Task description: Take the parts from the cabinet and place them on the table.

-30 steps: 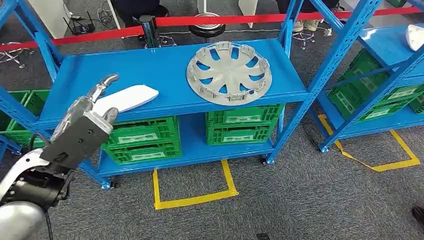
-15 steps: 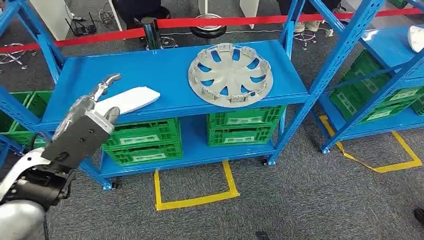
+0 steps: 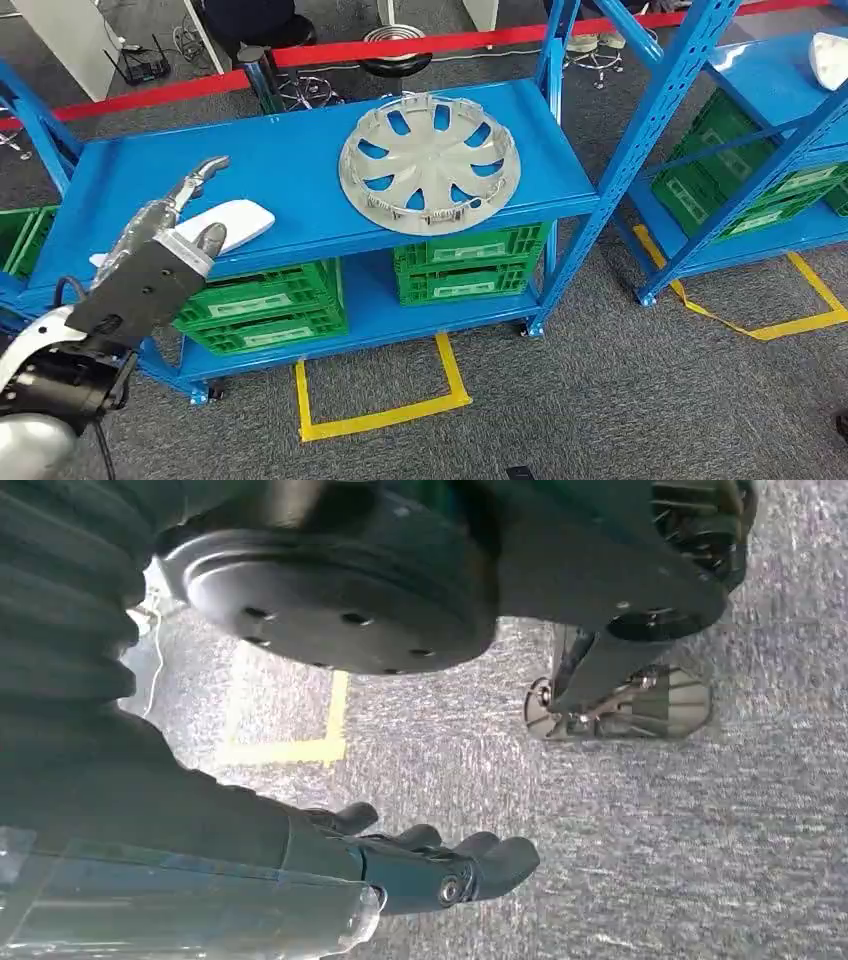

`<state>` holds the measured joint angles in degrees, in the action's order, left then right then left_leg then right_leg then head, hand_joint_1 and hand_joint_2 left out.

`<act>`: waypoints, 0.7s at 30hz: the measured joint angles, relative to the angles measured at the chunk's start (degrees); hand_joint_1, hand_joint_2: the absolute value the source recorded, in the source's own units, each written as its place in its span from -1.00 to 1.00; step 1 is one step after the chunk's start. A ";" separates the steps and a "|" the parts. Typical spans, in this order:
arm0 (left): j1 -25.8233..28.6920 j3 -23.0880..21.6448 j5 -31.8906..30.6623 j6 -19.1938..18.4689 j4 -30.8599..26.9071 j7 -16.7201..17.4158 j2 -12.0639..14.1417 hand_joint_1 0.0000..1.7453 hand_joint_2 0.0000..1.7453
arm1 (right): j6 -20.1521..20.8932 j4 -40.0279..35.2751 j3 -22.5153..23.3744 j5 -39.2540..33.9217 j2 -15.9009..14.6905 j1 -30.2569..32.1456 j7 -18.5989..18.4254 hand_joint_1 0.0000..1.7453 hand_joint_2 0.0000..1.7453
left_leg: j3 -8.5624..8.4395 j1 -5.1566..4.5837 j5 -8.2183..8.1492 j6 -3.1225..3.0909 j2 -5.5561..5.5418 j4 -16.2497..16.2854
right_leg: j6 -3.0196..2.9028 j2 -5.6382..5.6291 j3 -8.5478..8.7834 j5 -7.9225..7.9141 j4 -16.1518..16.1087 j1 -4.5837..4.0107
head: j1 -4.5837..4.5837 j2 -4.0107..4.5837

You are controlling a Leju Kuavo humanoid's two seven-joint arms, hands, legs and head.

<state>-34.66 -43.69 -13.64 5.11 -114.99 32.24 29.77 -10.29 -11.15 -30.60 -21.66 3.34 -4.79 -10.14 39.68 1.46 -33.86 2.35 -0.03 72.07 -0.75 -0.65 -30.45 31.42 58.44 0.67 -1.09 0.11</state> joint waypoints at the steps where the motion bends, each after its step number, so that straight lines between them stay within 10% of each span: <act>1: 0.00 0.02 0.00 0.02 0.00 0.00 0.04 -1.00 -1.00 | 0.00 -0.02 0.00 -0.02 0.02 -0.04 -0.02 -1.00 1.00 | -0.73 -0.08 4.10 -0.29 0.00 -4.00 | 0.12 -0.15 1.17 0.76 -0.03 -0.05 | -0.04 0.00; 2: 0.00 0.02 0.02 0.02 0.00 -0.02 0.13 -1.00 -1.00 | 0.00 -0.04 -0.02 -0.02 0.06 -0.12 -0.02 -1.00 1.00 | -1.50 -0.19 8.17 -0.72 0.01 -8.76 | 0.33 -0.29 2.34 1.57 -0.06 -0.09 | -0.22 0.00; 8: 0.15 0.04 0.09 0.26 -0.48 0.00 0.35 -1.00 -1.00 | -0.02 -0.07 -0.20 -0.26 0.24 -0.48 -0.09 -1.00 1.00 | -4.97 -0.52 4.60 -2.40 -0.09 -12.54 | 2.32 -0.03 2.39 1.84 0.46 -0.10 | -0.37 0.00; 12: 0.30 0.02 0.09 0.33 -0.50 0.00 0.35 -1.00 -1.00 | -0.02 -0.04 -0.46 -0.46 0.20 -0.59 -0.09 -1.00 1.00 | -8.16 -0.51 2.57 -3.37 0.17 -13.20 | 3.20 0.33 -6.92 4.44 13.98 -0.15 | 1.20 0.00; 14: 0.37 0.02 0.09 0.33 -0.50 0.00 0.35 -1.00 -1.00 | -0.02 -0.07 -0.48 -0.52 0.17 -0.44 0.00 -1.00 1.00 | -10.08 -0.67 1.10 -3.46 0.12 -13.22 | 3.11 0.32 -10.19 6.06 15.43 -0.23 | 1.88 0.00; 16: 0.35 0.02 0.09 0.33 -0.50 0.00 0.35 -1.00 -1.00 | -0.02 -0.07 -0.59 -0.52 0.07 -0.49 0.00 -1.00 1.00 | -12.51 -0.97 -0.60 -3.43 0.10 -13.28 | 2.25 0.32 -10.01 2.16 10.27 -0.60 | 2.34 0.00; 18: 0.49 0.02 0.09 0.33 -0.48 0.00 0.35 -1.00 -1.00 | -0.02 -0.04 -0.85 -0.55 0.00 -0.11 0.00 -1.00 1.00 | -14.05 -0.97 -2.30 -3.39 0.05 -13.53 | 0.30 0.20 -9.40 -7.81 2.43 -1.43 | 2.40 0.00; 21: 0.66 -0.02 0.11 0.35 -0.46 0.02 0.33 -1.00 -1.00 | 0.02 0.00 -1.01 -0.59 -0.33 -0.19 0.00 -1.00 1.00 | -15.36 -0.72 -2.84 -2.18 -0.57 -14.30 | -0.25 -0.24 -9.48 -7.45 2.17 -1.94 | 1.86 0.00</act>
<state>-34.00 -43.71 -13.53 5.46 -115.45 32.26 30.10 -10.27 -11.15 -31.61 -22.25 3.02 -4.97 -10.14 24.33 0.74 -36.70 0.17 -0.60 57.77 -1.01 -0.89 -39.93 23.98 60.61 -1.27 0.77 0.11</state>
